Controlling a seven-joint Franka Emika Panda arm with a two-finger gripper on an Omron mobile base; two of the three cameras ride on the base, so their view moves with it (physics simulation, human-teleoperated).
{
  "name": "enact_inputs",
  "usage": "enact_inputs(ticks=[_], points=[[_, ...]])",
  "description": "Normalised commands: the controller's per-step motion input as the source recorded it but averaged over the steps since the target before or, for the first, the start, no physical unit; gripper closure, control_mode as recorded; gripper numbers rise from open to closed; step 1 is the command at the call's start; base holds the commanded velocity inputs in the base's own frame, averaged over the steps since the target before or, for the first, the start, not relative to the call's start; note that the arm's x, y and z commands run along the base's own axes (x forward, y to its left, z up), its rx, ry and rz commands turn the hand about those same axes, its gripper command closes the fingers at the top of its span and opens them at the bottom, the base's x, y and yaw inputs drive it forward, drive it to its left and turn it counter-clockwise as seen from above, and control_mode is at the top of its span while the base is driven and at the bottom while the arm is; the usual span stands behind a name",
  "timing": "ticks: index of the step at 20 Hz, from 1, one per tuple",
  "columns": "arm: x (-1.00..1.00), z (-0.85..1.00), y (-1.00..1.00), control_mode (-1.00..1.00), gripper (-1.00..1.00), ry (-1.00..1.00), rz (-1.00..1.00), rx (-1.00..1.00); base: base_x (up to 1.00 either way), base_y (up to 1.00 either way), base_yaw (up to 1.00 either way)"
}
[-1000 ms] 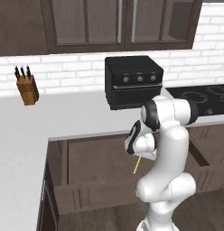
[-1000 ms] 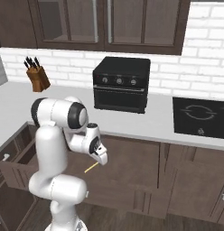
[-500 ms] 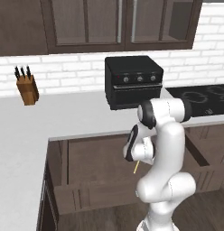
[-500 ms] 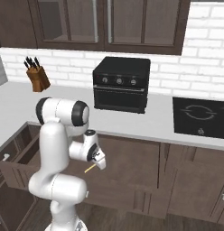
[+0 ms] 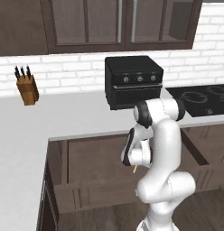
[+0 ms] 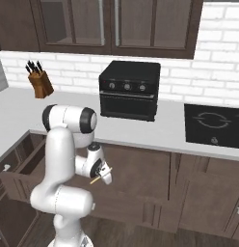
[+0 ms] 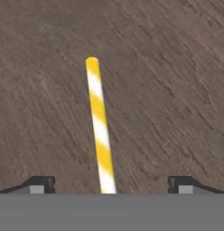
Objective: Take a straw from the drawer in front and place it inside the glass cup on the dining counter.
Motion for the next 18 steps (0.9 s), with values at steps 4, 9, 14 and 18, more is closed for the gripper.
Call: enact_inputs(ticks=[4, 9, 14, 18], points=[[0.08, -0.29, 0.00, -1.00, -1.00, 0.00, -0.05, 0.00, 0.00, 0.00, 0.00], [0.04, -0.31, 0.00, -1.00, 1.00, 0.00, -0.05, 0.00, 0.00, 0.00, 0.00], [0.02, -0.36, 0.00, -1.00, 1.00, 0.00, -0.05, -0.02, 0.00, 0.00, 0.00], [0.00, -0.37, 0.00, -1.00, 1.00, 0.00, -0.05, -0.03, 0.00, 0.00, 0.00]])
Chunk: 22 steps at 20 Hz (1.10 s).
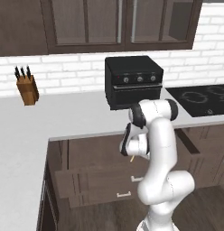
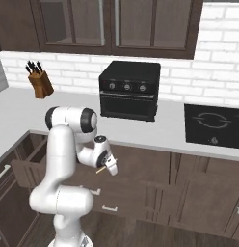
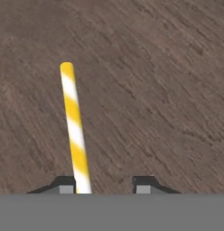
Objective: Take a straw from the drawer in front and place it inside the glass cup on the dining counter.
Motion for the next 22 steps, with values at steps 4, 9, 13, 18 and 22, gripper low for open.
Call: enact_inputs(ticks=[4, 9, 13, 18, 22], points=[[0.00, -0.34, 0.00, -1.00, 1.00, 0.00, -0.05, -0.02, 0.00, 0.00, 0.00], [-0.03, -0.16, -0.03, -1.00, 1.00, -0.05, -0.05, 0.00, 0.00, 0.00, 0.00], [-0.20, 0.00, -0.27, -1.00, 1.00, -0.13, -0.05, 0.04, 0.00, 0.00, 0.00], [-0.49, 0.00, -0.47, -1.00, 1.00, -0.17, -0.07, 0.11, 0.00, 0.00, 0.00], [-0.70, 0.33, -0.15, -1.00, 1.00, -0.25, -0.11, 0.15, 0.00, 0.00, 0.00]])
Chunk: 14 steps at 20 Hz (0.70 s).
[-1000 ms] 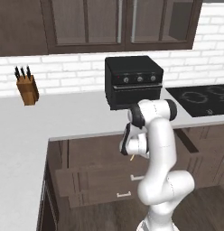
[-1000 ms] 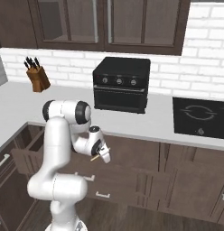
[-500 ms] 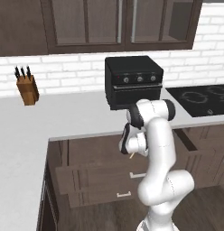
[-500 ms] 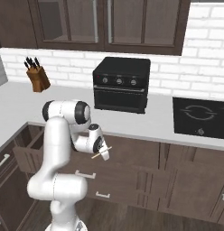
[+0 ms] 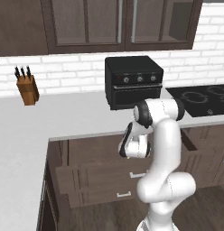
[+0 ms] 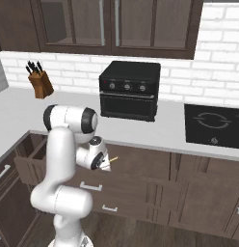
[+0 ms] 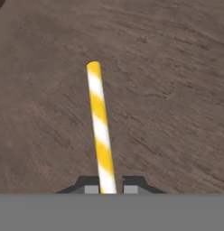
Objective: Take a straw from the drawer in front and place it inside the glass cup on the dining counter.
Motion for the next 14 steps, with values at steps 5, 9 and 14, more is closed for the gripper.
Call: enact_inputs(ticks=[5, 9, 14], points=[[-0.76, 0.95, 0.00, -1.00, 1.00, -0.34, -0.23, 0.18, 0.00, 0.00, 0.00], [-0.48, 1.00, -0.11, -1.00, 1.00, -0.08, -0.17, 0.08, 0.00, 0.00, 0.00], [0.04, 1.00, -0.47, -1.00, 1.00, 0.15, -0.01, 0.00, 0.00, 0.00, 0.00]])
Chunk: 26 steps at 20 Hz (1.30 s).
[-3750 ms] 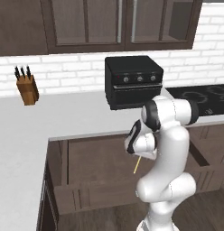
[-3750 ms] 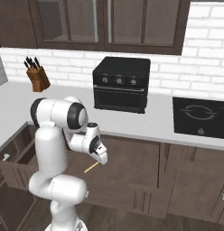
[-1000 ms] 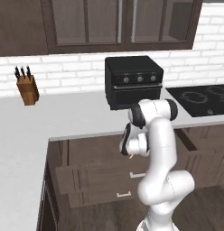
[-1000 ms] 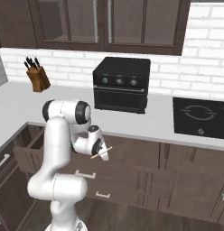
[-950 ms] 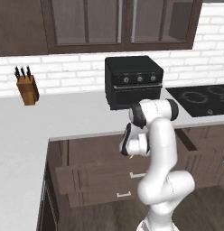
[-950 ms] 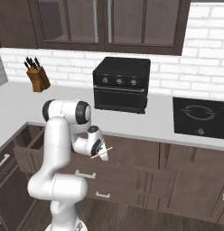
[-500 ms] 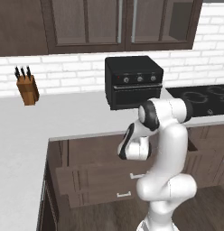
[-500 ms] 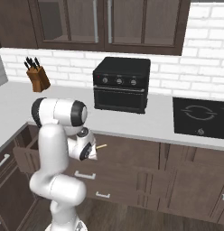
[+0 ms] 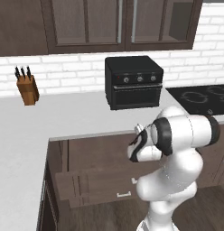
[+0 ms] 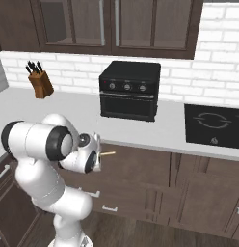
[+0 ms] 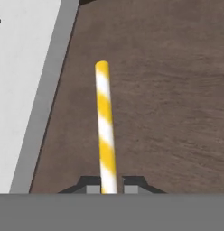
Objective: Take a straw from the drawer in front and place it inside the glass cup on the dining counter.
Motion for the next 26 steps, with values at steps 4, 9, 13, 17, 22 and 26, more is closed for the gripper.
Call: enact_inputs(ticks=[4, 9, 13, 17, 22, 26], points=[[0.00, 1.00, -0.28, -1.00, 1.00, 0.23, 0.00, 0.00, 0.00, 0.00, 0.00], [0.00, 1.00, -0.04, -1.00, 1.00, 0.24, -0.04, 0.00, 0.00, 0.00, 0.00], [-0.42, 1.00, 0.00, -1.00, 1.00, 0.09, -0.06, -0.04, 0.00, 0.00, 0.00], [-0.98, 0.79, 0.00, -1.00, 1.00, 0.00, -0.07, -0.20, 0.00, 0.00, 0.00], [-1.00, 0.35, 0.06, -1.00, 1.00, -0.04, -0.07, -0.27, 0.00, 0.00, 0.00], [-0.83, -0.01, 0.00, -1.00, 1.00, -0.17, -0.06, -0.18, 0.00, 0.00, 0.00]])
